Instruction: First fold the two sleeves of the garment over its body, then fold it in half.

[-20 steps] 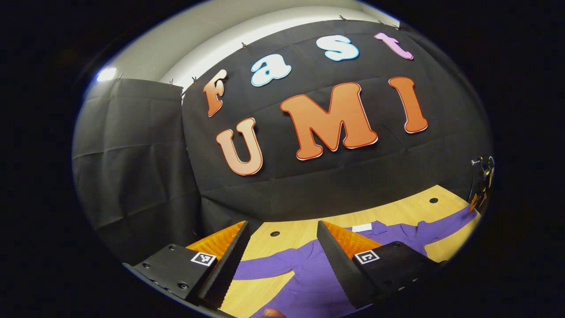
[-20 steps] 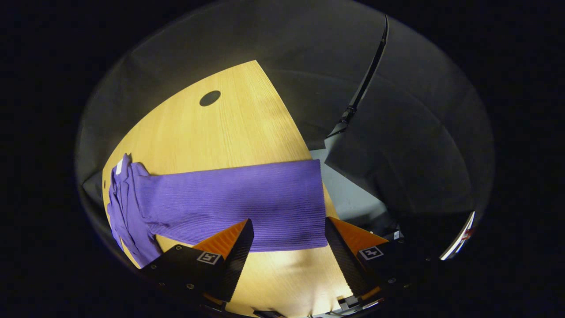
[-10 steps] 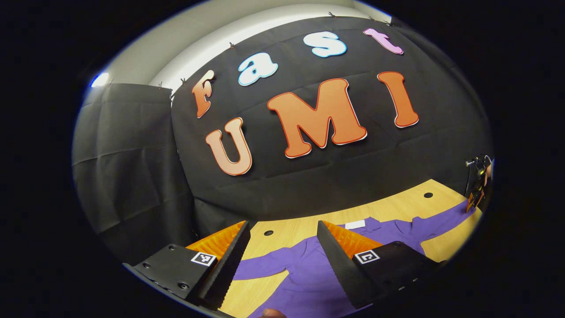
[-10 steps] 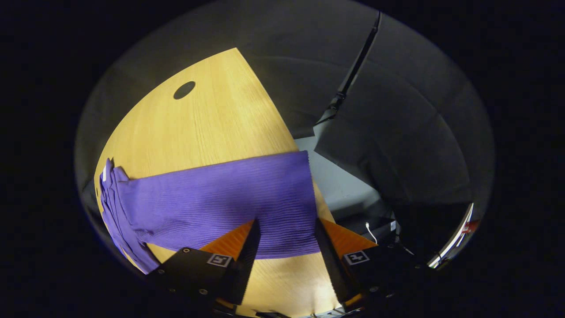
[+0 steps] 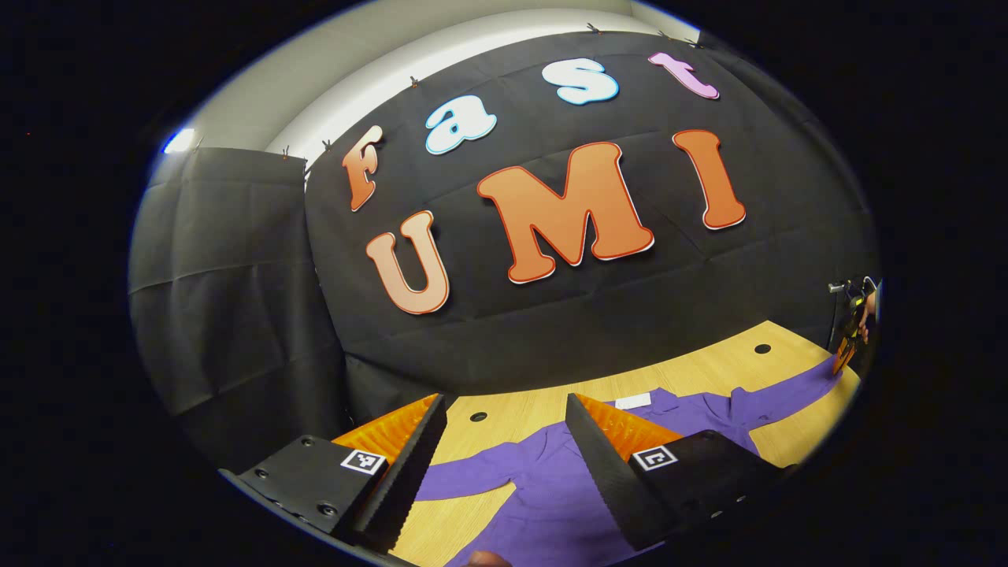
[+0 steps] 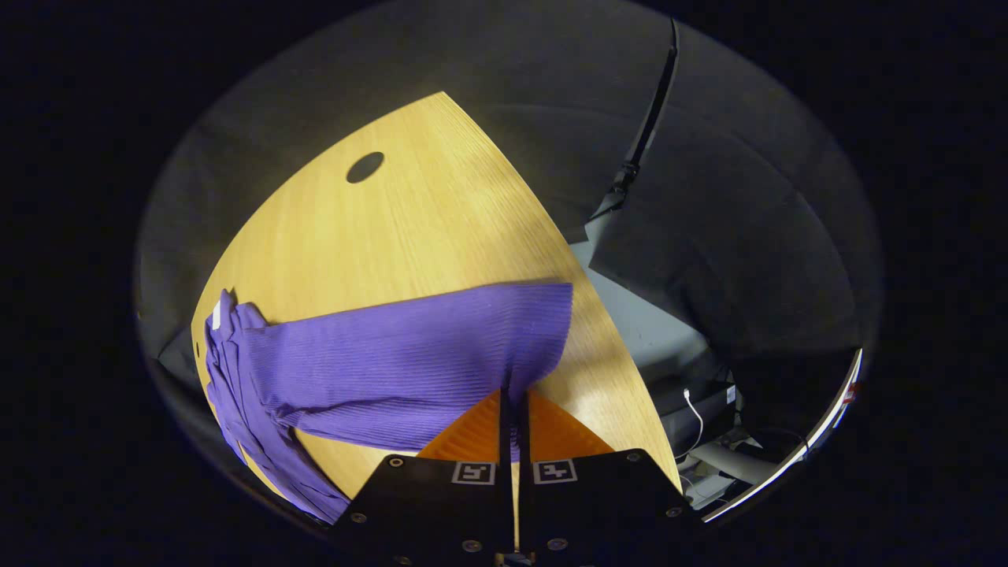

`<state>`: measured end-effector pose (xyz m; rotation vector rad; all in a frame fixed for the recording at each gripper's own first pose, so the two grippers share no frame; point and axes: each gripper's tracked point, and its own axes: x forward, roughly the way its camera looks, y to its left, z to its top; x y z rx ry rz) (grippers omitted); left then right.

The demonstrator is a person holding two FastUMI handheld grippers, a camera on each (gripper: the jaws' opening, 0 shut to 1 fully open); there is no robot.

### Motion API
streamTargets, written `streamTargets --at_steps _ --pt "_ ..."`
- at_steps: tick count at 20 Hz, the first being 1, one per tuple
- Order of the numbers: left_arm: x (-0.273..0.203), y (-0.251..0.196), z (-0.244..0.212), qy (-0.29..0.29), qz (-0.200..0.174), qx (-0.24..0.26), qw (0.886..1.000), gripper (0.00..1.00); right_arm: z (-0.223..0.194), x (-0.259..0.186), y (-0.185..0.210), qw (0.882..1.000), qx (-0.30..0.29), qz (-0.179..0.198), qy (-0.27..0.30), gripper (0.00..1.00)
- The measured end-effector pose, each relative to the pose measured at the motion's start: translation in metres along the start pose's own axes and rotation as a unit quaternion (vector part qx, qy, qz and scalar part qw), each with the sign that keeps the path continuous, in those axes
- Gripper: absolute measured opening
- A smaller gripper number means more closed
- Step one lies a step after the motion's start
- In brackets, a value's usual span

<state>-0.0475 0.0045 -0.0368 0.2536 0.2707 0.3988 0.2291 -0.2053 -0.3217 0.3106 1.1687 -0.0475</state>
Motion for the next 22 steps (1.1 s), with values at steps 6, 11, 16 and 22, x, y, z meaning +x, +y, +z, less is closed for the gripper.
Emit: streamTargets --at_steps 6,11,16,22 --pt "0.005 0.005 -0.009 -0.002 -0.023 -0.017 1.000 1.00 -0.002 -0.055 0.058 0.998 -0.017 0.059 -0.035 0.03" --pt "0.017 0.029 -0.016 -0.022 -0.049 -0.031 0.998 0.98 -0.002 -0.107 0.130 0.992 -0.042 0.091 -0.078 0.03" --pt "0.043 0.065 -0.025 -0.035 -0.063 -0.043 0.996 0.98 -0.008 -0.160 0.210 0.983 -0.085 0.115 -0.117 0.03" --pt "0.068 0.121 -0.052 -0.030 -0.061 -0.054 0.996 0.98 -0.032 -0.185 0.309 0.973 -0.148 0.123 -0.126 0.03"
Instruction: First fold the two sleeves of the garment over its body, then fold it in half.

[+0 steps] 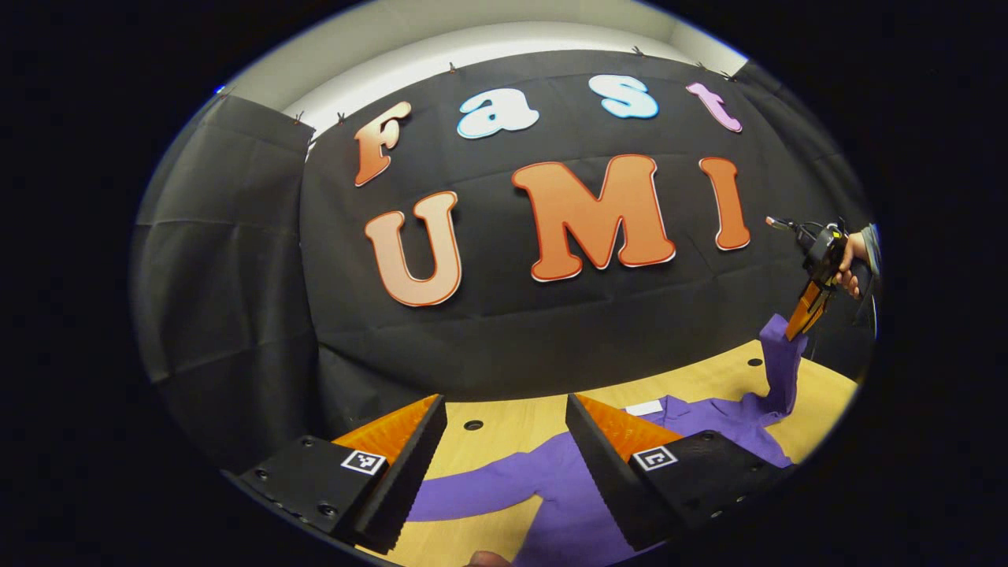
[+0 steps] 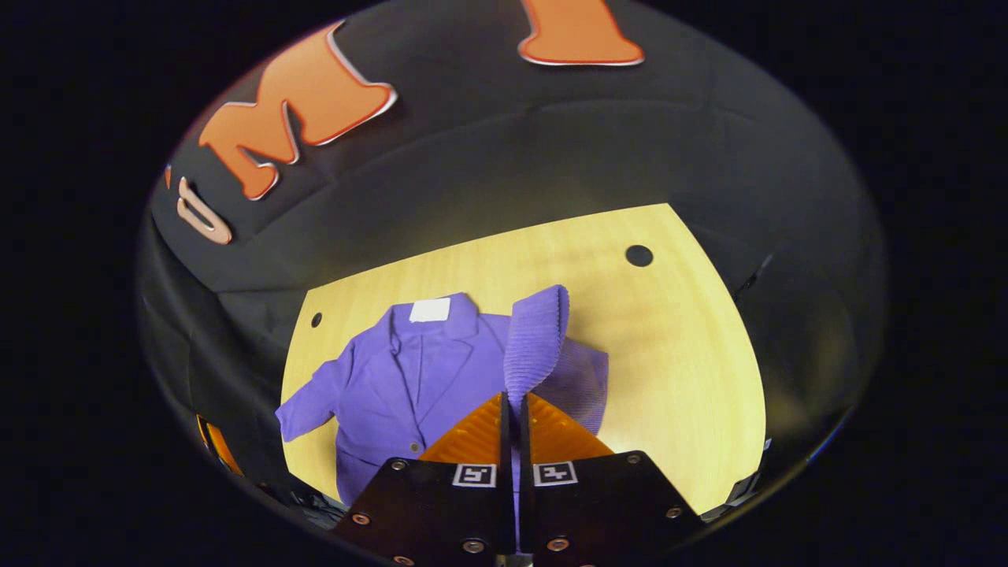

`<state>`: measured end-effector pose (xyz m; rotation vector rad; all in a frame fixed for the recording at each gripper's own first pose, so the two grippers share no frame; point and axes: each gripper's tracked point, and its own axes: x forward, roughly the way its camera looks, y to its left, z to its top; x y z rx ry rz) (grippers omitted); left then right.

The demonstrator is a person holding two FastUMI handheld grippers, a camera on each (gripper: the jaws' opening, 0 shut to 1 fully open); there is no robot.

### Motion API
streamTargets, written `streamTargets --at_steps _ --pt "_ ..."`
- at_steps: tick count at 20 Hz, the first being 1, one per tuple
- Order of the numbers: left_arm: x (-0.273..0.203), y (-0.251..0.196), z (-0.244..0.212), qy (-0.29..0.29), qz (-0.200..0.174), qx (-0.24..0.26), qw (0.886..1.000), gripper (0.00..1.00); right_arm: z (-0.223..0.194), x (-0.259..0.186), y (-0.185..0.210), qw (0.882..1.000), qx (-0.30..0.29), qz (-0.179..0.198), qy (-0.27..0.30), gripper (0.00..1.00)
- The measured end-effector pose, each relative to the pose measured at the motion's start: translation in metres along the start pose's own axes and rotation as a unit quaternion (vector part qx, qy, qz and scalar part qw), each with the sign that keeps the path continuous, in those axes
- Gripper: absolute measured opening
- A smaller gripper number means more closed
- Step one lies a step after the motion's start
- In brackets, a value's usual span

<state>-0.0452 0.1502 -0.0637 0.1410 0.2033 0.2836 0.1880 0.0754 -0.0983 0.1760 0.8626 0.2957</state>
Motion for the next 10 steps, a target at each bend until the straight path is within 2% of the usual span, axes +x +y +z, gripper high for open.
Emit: streamTargets --at_steps 10 --pt "0.036 0.103 -0.051 0.032 0.019 -0.025 0.999 0.98 -0.005 0.024 0.155 0.998 -0.039 0.049 0.012 0.03"
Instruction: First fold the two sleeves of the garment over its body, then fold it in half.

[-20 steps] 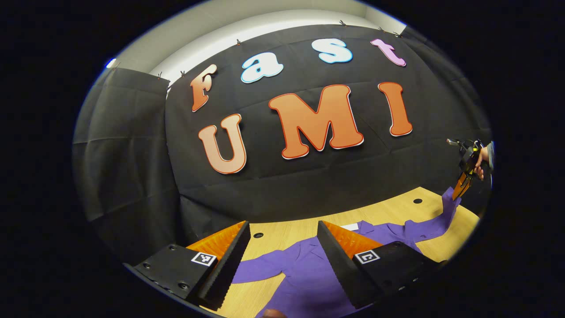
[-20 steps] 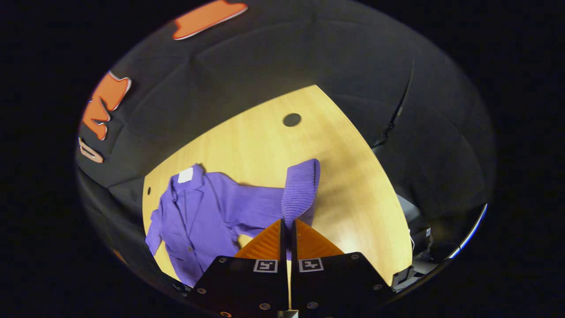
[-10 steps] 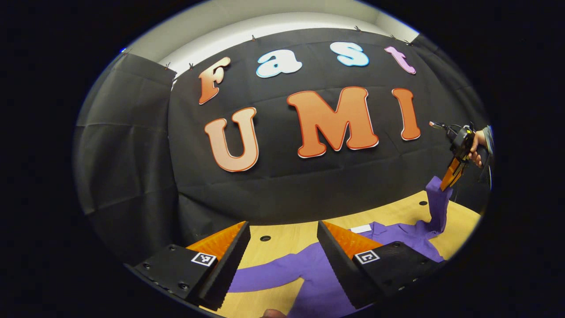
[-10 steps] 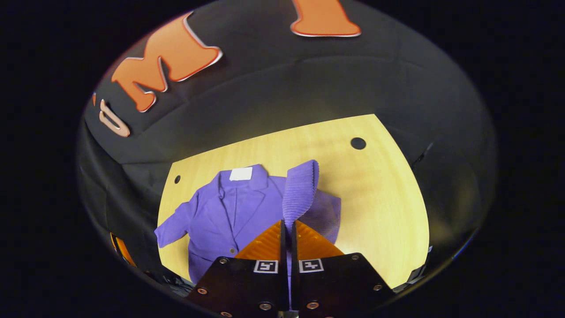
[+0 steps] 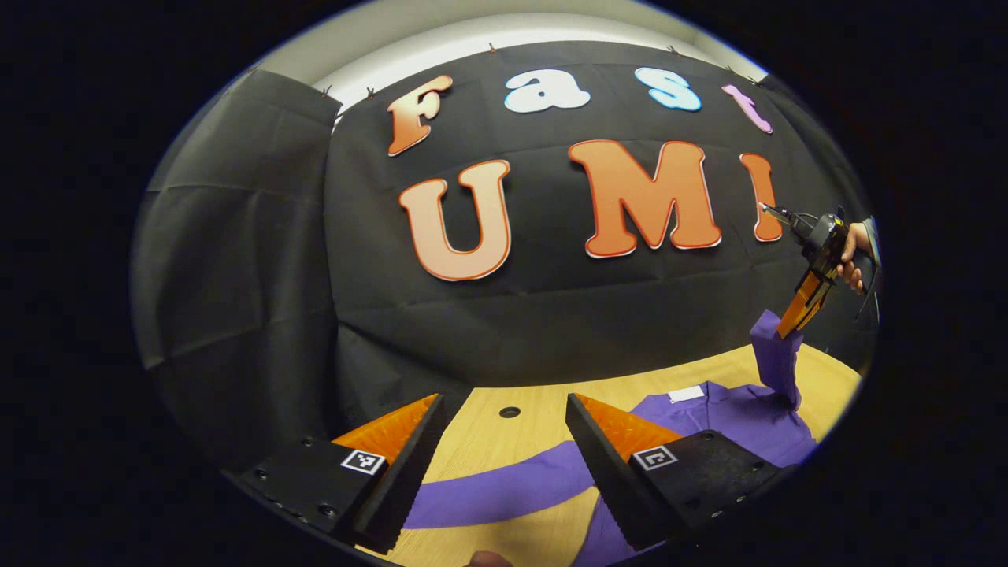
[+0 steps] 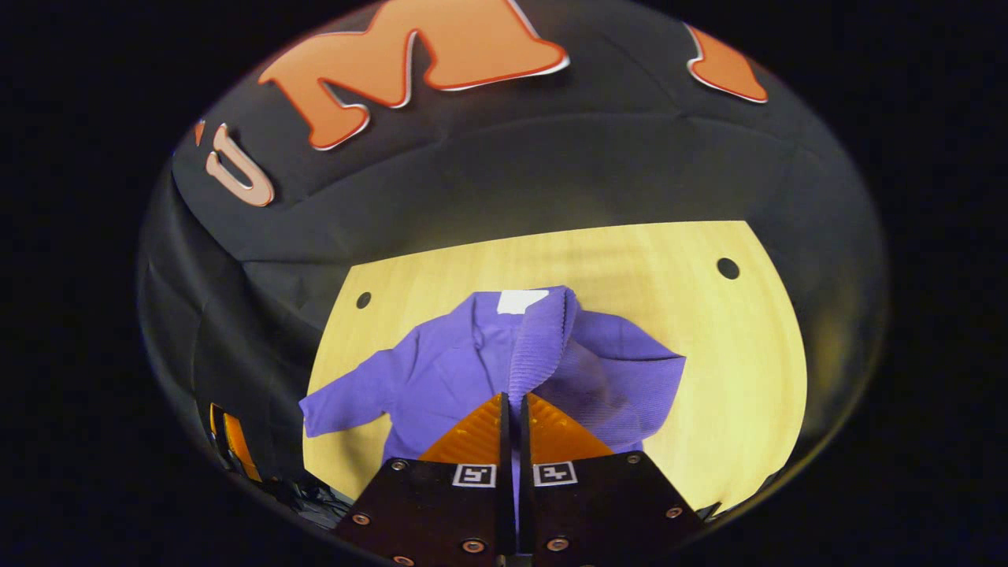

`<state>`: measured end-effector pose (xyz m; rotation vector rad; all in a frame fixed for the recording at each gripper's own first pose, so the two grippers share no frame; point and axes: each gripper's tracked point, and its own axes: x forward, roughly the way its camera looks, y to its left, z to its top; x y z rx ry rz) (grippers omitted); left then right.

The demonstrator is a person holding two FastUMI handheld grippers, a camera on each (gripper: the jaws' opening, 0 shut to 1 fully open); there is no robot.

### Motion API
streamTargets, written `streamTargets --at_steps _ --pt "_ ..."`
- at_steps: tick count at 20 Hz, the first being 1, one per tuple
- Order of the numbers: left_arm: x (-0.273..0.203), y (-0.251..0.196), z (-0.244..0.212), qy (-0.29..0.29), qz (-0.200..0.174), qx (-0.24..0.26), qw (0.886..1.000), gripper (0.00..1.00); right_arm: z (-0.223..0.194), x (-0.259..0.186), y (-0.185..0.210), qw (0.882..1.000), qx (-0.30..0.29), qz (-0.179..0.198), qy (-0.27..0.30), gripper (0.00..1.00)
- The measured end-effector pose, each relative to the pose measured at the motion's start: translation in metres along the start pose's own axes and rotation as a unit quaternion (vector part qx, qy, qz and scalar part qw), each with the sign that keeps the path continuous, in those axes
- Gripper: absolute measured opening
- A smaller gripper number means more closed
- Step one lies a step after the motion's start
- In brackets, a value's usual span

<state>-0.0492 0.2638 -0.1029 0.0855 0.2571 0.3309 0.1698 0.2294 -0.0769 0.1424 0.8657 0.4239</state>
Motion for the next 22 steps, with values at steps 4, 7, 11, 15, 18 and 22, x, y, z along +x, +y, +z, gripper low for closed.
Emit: streamTargets --at_steps 4,7,11,15,18,22 --pt "0.015 0.034 -0.017 0.014 0.013 -0.004 1.000 0.98 -0.007 0.019 0.047 1.000 -0.008 0.022 0.005 0.03" --pt "0.026 0.052 -0.031 0.029 0.023 -0.006 0.999 0.98 -0.012 0.032 0.077 0.999 0.007 0.042 0.003 0.03" --pt "0.041 0.064 -0.053 0.059 0.027 -0.013 0.998 0.98 -0.014 0.022 0.109 0.995 0.017 0.095 -0.007 0.15" --pt "0.057 0.070 -0.077 0.104 0.028 -0.033 0.994 0.98 0.006 -0.006 0.104 0.993 0.005 0.096 -0.065 0.26" --pt "0.071 0.076 -0.111 0.169 0.023 -0.078 0.982 0.98 0.029 -0.034 0.090 0.987 -0.014 0.081 -0.138 0.48" --pt "0.082 0.079 -0.165 0.284 0.024 -0.138 0.949 0.99 0.039 -0.078 0.065 0.976 -0.048 0.045 -0.210 0.80"
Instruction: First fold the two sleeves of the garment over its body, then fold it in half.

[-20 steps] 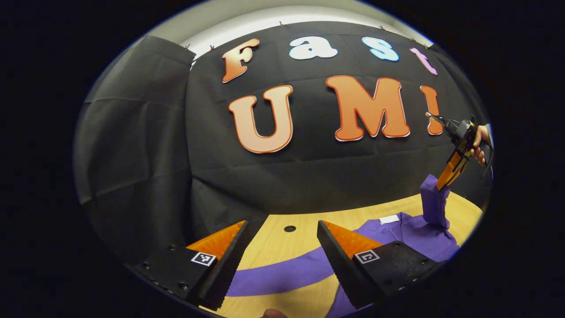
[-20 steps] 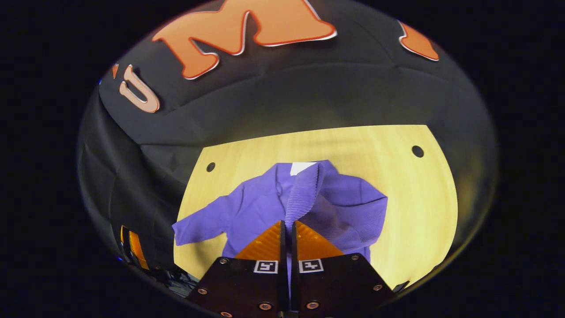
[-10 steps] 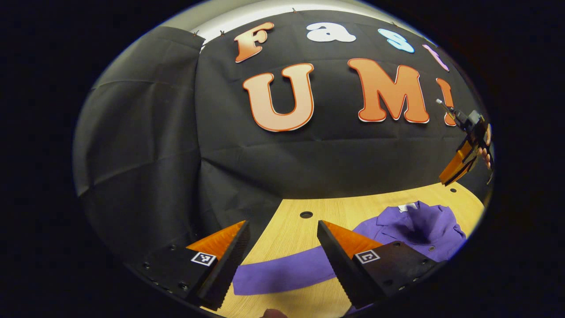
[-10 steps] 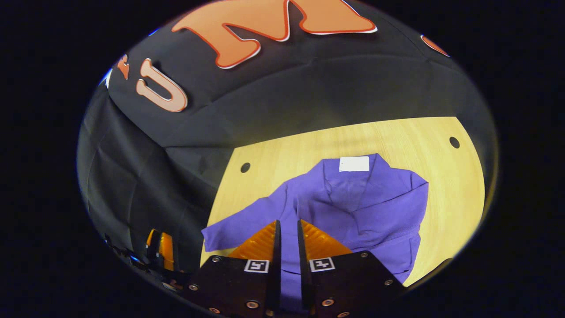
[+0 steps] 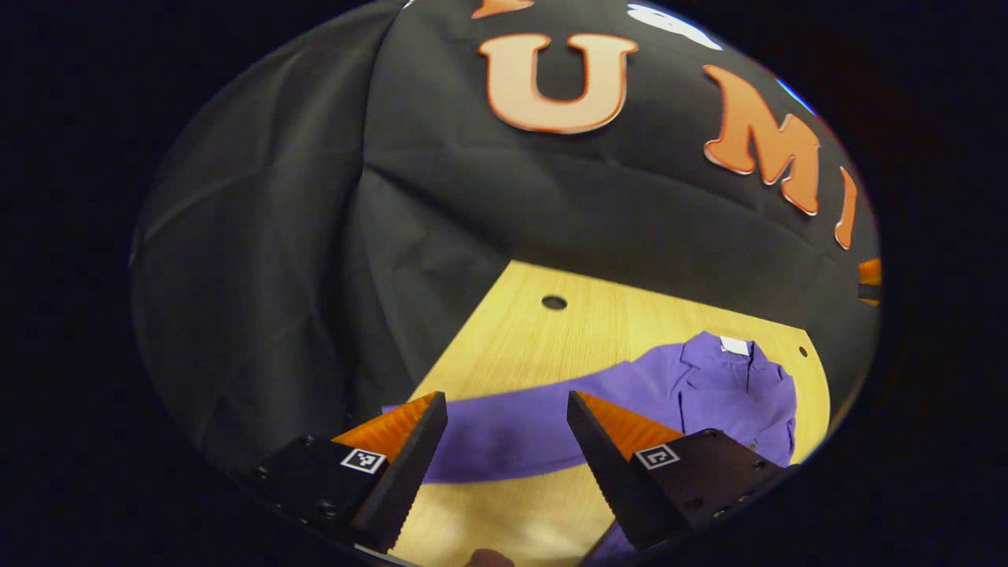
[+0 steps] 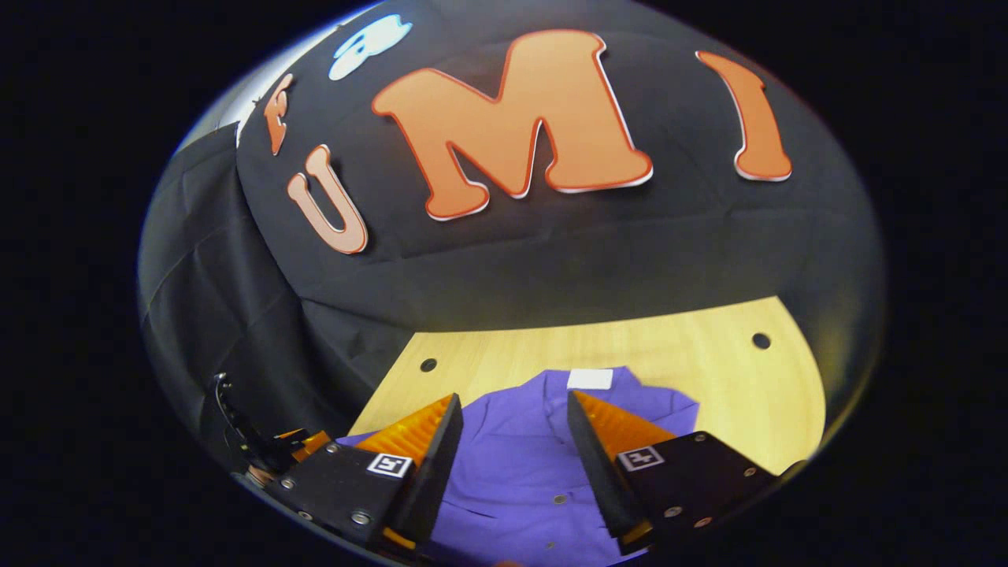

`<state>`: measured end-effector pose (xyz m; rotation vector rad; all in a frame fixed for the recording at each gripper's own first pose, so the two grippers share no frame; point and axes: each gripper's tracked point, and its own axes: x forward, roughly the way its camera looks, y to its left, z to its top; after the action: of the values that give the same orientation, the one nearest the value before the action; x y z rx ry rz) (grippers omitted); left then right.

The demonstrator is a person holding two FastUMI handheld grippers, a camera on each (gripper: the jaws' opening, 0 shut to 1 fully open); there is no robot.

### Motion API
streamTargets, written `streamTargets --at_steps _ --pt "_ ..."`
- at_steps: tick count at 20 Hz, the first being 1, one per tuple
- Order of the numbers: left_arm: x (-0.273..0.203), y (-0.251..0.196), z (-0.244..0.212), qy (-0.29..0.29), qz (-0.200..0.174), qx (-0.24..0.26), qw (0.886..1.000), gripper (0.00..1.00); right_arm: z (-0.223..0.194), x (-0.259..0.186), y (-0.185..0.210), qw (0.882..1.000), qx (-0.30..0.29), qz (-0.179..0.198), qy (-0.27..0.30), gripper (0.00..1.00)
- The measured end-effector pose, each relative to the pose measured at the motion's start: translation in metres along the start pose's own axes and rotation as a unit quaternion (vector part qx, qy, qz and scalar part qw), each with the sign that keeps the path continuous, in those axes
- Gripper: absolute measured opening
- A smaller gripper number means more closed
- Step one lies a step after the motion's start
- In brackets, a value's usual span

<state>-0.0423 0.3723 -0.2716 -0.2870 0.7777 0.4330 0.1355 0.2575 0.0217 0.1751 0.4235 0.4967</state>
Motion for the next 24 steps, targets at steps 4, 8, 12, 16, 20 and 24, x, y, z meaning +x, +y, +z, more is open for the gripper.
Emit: streamTargets --at_steps 4,8,12,16,20,24 --pt "0.033 0.015 -0.038 0.101 0.015 -0.045 0.994 0.98 0.005 -0.029 -0.020 0.999 -0.011 -0.025 -0.036 0.95" --pt "0.057 0.040 -0.066 0.165 0.052 -0.049 0.984 0.98 0.005 -0.055 -0.041 0.996 -0.019 -0.049 -0.065 0.95" --pt "0.072 0.053 -0.097 0.228 0.073 -0.054 0.970 0.98 0.002 -0.075 -0.052 0.994 -0.030 -0.066 -0.079 0.95" --pt "0.082 0.058 -0.123 0.280 0.066 -0.078 0.955 0.98 -0.003 -0.086 -0.056 0.993 -0.032 -0.075 -0.082 0.95" --pt "0.092 0.070 -0.141 0.314 0.069 -0.079 0.944 0.98 -0.013 -0.088 -0.059 0.994 -0.017 -0.079 -0.074 0.95" --pt "0.099 0.071 -0.148 0.336 0.070 -0.079 0.936 0.98 -0.018 -0.089 -0.059 0.994 -0.010 -0.081 -0.073 0.95"
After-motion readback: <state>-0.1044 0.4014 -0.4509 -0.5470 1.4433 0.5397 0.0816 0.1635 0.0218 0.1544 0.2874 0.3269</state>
